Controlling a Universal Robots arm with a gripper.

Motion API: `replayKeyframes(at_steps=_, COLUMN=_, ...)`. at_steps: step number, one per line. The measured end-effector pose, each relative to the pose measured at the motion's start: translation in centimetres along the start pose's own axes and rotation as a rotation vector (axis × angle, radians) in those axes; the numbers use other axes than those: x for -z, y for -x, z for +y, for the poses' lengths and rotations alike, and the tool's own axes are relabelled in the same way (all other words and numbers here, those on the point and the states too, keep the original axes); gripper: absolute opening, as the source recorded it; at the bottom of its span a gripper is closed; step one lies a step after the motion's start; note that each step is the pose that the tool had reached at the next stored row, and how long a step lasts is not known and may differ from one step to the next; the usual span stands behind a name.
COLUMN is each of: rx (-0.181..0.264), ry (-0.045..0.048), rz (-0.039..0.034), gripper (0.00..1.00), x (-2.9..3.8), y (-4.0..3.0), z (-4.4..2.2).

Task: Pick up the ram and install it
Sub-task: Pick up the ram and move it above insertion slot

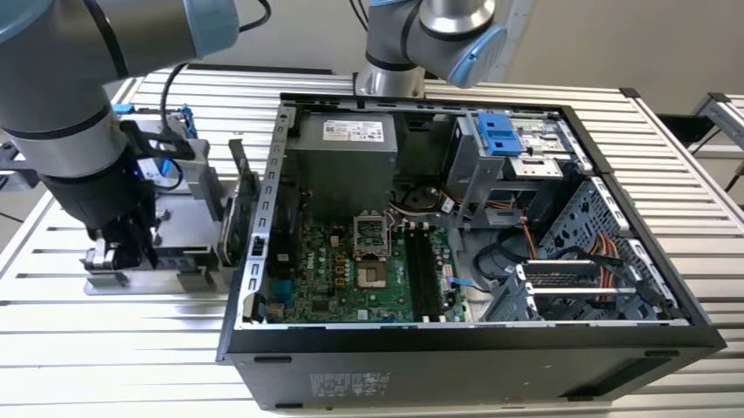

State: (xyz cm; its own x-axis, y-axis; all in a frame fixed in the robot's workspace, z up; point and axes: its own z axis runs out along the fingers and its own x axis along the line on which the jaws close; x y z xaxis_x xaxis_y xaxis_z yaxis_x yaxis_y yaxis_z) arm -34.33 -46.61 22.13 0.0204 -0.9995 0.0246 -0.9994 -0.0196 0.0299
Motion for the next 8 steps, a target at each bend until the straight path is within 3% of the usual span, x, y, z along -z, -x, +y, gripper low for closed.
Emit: replayKeyframes(at_steps=8, rx=-0.001, ry=0.0001, rz=0.0000, gripper=0.00, x=0.49, y=-0.02, z=0.02)
